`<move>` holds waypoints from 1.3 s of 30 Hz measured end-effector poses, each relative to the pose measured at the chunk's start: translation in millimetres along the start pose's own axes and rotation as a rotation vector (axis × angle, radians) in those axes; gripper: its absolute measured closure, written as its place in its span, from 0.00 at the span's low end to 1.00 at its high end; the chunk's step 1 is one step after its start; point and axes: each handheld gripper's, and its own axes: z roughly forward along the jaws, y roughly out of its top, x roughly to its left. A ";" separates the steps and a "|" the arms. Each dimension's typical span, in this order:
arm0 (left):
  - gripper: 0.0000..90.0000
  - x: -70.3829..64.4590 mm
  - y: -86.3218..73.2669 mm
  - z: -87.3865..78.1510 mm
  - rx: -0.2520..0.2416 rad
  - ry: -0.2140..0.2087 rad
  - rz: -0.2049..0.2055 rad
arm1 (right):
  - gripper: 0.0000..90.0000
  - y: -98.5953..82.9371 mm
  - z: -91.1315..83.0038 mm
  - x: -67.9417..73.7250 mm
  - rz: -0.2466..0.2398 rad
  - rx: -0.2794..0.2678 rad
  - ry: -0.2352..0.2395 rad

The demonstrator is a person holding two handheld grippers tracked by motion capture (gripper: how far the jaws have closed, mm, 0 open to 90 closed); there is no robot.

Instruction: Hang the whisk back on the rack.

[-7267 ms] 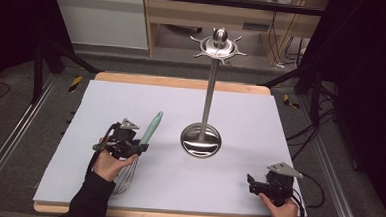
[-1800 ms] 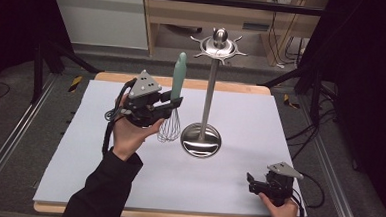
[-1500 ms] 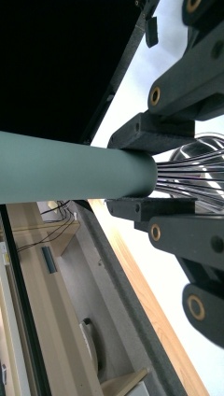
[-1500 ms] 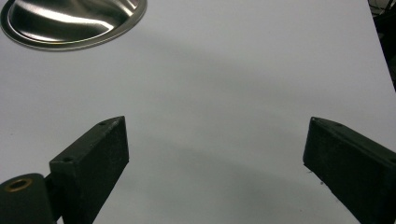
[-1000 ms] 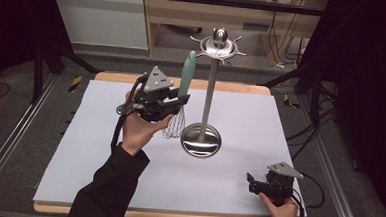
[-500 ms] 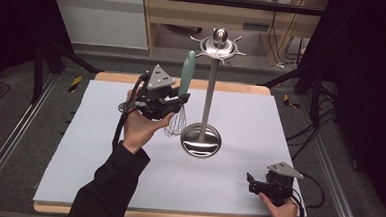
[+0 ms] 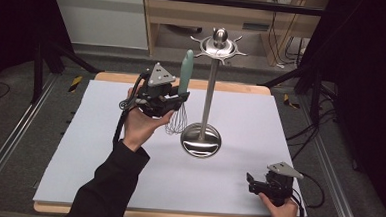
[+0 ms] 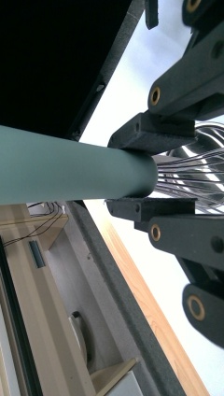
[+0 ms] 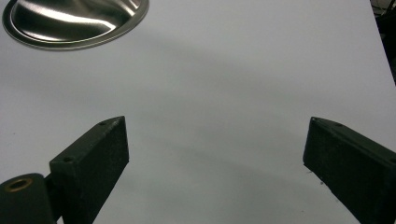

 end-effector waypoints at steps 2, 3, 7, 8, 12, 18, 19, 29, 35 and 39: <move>0.77 -1.8 0.6 1.0 0.001 -0.002 0.004 | 0.08 0.0 0.1 0.0 0.000 0.001 0.000; 0.77 -1.8 0.6 1.0 0.001 -0.002 0.004 | 0.08 0.0 0.1 -0.1 -0.001 0.000 0.001; 0.76 -4.7 2.6 1.5 0.004 -0.004 0.010 | 0.08 0.0 -0.2 -0.3 -0.001 -0.002 -0.002; 0.77 -4.7 4.3 2.5 0.009 0.001 0.011 | 0.08 0.1 -0.3 -0.2 0.003 0.001 0.000; 0.77 -4.3 7.5 4.4 0.018 0.011 0.017 | 0.08 0.1 -0.3 0.0 0.000 0.000 0.001; 0.77 -6.8 11.8 9.2 0.028 0.012 0.016 | 0.08 0.1 -0.4 0.0 0.000 0.000 0.004; 0.76 -6.8 11.8 9.2 0.028 0.012 0.016 | 0.08 0.1 -0.4 0.0 0.000 0.000 0.004; 0.76 -8.2 15.3 16.1 0.037 0.016 0.010 | 0.08 0.2 -0.5 0.4 0.000 -0.003 0.005; 0.76 -8.1 12.1 18.8 0.041 0.026 0.024 | 0.08 0.2 -0.8 0.4 -0.003 0.000 0.003; 0.76 -7.4 11.2 20.0 0.031 0.023 0.026 | 0.08 0.2 -0.7 0.5 -0.002 0.003 0.006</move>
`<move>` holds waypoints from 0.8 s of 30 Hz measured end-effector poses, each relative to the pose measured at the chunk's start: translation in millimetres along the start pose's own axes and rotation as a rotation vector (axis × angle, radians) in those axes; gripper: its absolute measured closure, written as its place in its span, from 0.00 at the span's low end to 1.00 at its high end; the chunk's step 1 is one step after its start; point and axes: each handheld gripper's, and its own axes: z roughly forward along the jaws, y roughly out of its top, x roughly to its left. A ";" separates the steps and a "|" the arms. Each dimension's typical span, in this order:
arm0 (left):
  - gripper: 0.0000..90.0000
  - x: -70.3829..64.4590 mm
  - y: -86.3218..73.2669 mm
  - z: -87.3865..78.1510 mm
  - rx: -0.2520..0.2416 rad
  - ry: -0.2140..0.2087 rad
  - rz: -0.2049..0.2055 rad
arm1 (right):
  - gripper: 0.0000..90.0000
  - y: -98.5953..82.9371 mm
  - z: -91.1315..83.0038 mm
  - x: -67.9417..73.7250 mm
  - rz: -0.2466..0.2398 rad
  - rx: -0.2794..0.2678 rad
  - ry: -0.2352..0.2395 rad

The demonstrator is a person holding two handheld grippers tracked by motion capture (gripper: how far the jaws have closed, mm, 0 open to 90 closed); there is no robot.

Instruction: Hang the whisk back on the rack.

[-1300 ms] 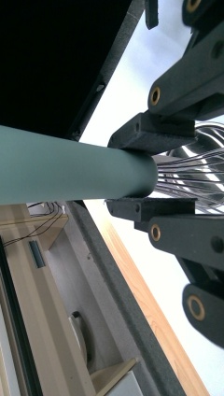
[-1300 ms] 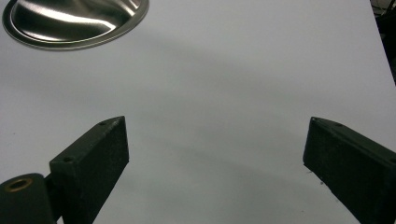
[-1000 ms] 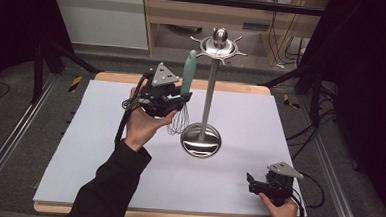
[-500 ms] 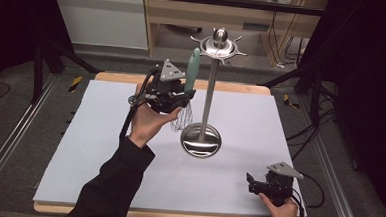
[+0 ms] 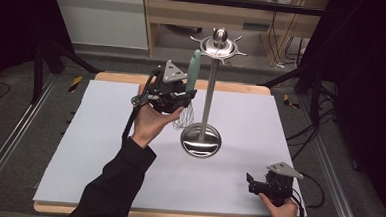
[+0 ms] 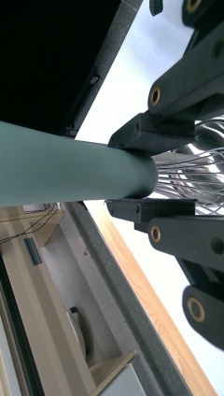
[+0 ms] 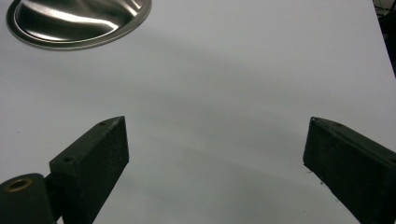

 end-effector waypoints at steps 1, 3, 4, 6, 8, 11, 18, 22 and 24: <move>0.76 -0.1 0.0 0.4 -0.001 0.000 0.002 | 0.08 0.1 0.1 0.2 0.002 0.000 0.001; 0.76 -0.3 -0.4 1.5 -0.006 -0.002 -0.001 | 0.08 0.1 0.1 0.2 0.002 0.000 0.002; 0.76 -0.2 -0.6 1.9 -0.010 -0.003 -0.002 | 0.08 0.1 0.1 0.2 0.002 0.000 0.002; 0.76 0.1 -1.5 2.5 -0.018 -0.007 -0.002 | 0.08 0.0 -0.2 0.2 0.002 -0.001 0.002; 0.76 0.5 -2.7 3.3 -0.030 -0.011 -0.006 | 0.08 0.0 -0.1 0.1 0.002 -0.003 0.000; 0.75 1.0 -5.4 5.1 -0.053 -0.015 -0.007 | 0.08 -0.1 -0.1 0.4 0.004 0.001 0.002; 0.67 3.4 -10.2 5.7 -0.086 -0.036 -0.018 | 0.08 -0.1 -0.2 0.3 0.002 0.000 0.002; 0.63 3.4 -13.0 3.5 -0.109 -0.038 0.000 | 0.08 -0.2 -0.2 0.1 0.003 -0.001 0.002; 0.59 3.7 -15.5 1.3 -0.117 -0.037 0.004 | 0.08 -0.4 -0.2 0.3 0.006 0.000 0.001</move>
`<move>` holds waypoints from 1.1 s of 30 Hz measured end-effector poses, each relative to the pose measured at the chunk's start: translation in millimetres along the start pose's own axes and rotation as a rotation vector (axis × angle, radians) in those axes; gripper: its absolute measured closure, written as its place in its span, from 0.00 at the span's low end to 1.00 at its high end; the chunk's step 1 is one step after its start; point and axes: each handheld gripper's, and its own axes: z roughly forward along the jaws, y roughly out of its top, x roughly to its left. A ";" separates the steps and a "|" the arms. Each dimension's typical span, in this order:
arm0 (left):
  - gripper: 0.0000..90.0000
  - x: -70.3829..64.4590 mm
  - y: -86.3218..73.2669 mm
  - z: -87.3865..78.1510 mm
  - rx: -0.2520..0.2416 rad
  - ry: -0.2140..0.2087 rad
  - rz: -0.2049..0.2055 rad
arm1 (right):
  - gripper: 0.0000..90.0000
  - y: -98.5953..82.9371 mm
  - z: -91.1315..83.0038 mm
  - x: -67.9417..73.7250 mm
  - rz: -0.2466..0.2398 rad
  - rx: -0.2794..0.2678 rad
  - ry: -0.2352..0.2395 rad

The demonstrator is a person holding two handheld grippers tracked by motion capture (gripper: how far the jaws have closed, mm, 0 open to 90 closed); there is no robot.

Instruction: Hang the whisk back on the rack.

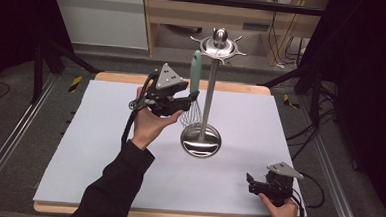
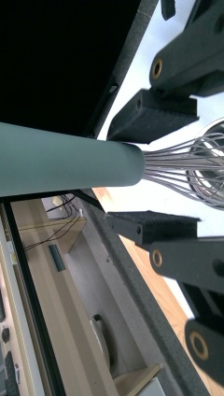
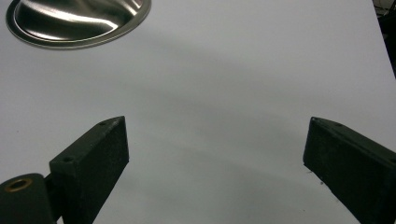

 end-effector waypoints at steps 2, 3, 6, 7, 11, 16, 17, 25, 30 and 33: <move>0.56 0.2 -1.0 -1.2 -0.003 0.001 0.005 | 0.08 -0.1 -0.1 -0.1 -0.003 0.000 0.000; 0.56 0.3 -2.5 -2.5 -0.004 -0.002 0.003 | 0.08 -0.2 -0.2 -0.2 -0.003 0.000 0.001; 0.51 1.2 -7.0 -6.5 -0.013 0.002 0.002 | 0.08 -0.5 -0.2 -0.5 -0.004 -0.003 0.002; 0.50 2.5 -11.2 -10.3 -0.023 -0.004 -0.002 | 0.08 -0.6 -0.7 -0.7 -0.005 -0.002 0.000; 0.46 5.5 -21.4 -18.5 -0.037 -0.006 -0.009 | 0.08 -0.9 -1.3 -0.5 -0.002 -0.002 -0.002; 0.44 8.0 -33.5 -27.0 -0.044 -0.014 -0.023 | 0.08 -1.1 -1.2 -0.7 -0.001 -0.001 -0.003; 0.43 9.1 -40.6 -31.0 -0.043 -0.017 -0.026 | 0.08 -1.3 -1.3 -0.7 0.000 -0.001 -0.003; 0.41 10.9 -75.5 -41.5 -0.017 -0.020 -0.035 | 0.08 -1.9 -1.2 -2.0 0.003 -0.002 -0.004; 0.40 11.2 -94.8 -42.9 0.016 -0.019 -0.035 | 0.08 -2.1 -1.2 -2.2 0.008 0.001 -0.008; 0.39 12.3 -109.3 -43.7 0.035 -0.019 -0.043 | 0.08 -2.4 -1.5 -2.4 0.011 0.000 -0.008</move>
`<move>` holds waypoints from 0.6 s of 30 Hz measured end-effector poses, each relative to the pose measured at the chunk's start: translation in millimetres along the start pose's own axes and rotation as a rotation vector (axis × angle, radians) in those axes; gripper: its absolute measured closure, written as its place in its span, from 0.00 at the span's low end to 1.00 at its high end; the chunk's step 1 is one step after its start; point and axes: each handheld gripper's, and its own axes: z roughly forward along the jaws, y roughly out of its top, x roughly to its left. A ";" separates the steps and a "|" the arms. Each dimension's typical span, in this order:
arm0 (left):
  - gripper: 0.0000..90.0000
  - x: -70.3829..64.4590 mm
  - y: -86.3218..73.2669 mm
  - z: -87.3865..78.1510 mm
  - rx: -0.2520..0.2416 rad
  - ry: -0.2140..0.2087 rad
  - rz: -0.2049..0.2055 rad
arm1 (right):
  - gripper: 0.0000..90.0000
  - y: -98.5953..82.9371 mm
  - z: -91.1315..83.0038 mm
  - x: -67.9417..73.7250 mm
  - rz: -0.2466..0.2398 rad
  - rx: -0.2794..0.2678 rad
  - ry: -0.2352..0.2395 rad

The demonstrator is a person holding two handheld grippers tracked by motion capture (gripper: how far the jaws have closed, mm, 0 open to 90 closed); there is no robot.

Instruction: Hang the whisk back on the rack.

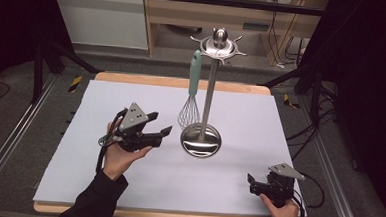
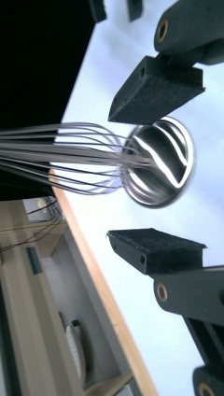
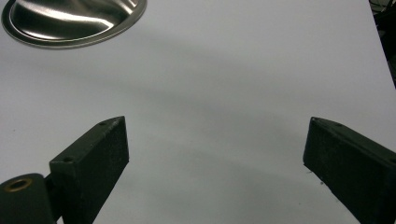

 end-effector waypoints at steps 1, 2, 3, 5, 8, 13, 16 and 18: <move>0.39 0.7 -4.8 -0.1 0.006 0.000 -0.005 | 0.08 -0.1 0.1 -0.2 0.001 0.001 0.001; 0.38 1.6 -9.3 0.0 0.014 0.000 -0.008 | 0.08 -0.4 0.2 -0.8 0.001 -0.001 0.000; 0.38 2.6 -13.6 -0.1 0.022 0.005 -0.008 | 0.08 -0.4 0.2 -0.8 0.001 -0.001 0.000; 0.38 4.7 -21.7 -0.7 0.038 0.010 -0.012 | 0.08 -0.5 0.1 -1.1 0.006 0.004 -0.002; 0.37 9.0 -34.0 -2.9 0.058 0.017 -0.026 | 0.08 -0.9 0.2 -2.0 0.004 0.003 -0.004; 0.36 16.4 -53.0 -6.5 0.087 0.036 -0.047 | 0.08 -1.5 0.2 -3.5 0.010 0.004 -0.009; 0.35 23.2 -64.1 -8.6 0.113 0.049 -0.061 | 0.08 -1.9 0.3 -3.9 0.016 0.007 -0.013; 0.34 29.7 -74.2 -11.6 0.126 0.067 -0.078 | 0.08 -2.7 1.2 -5.5 0.013 0.014 -0.019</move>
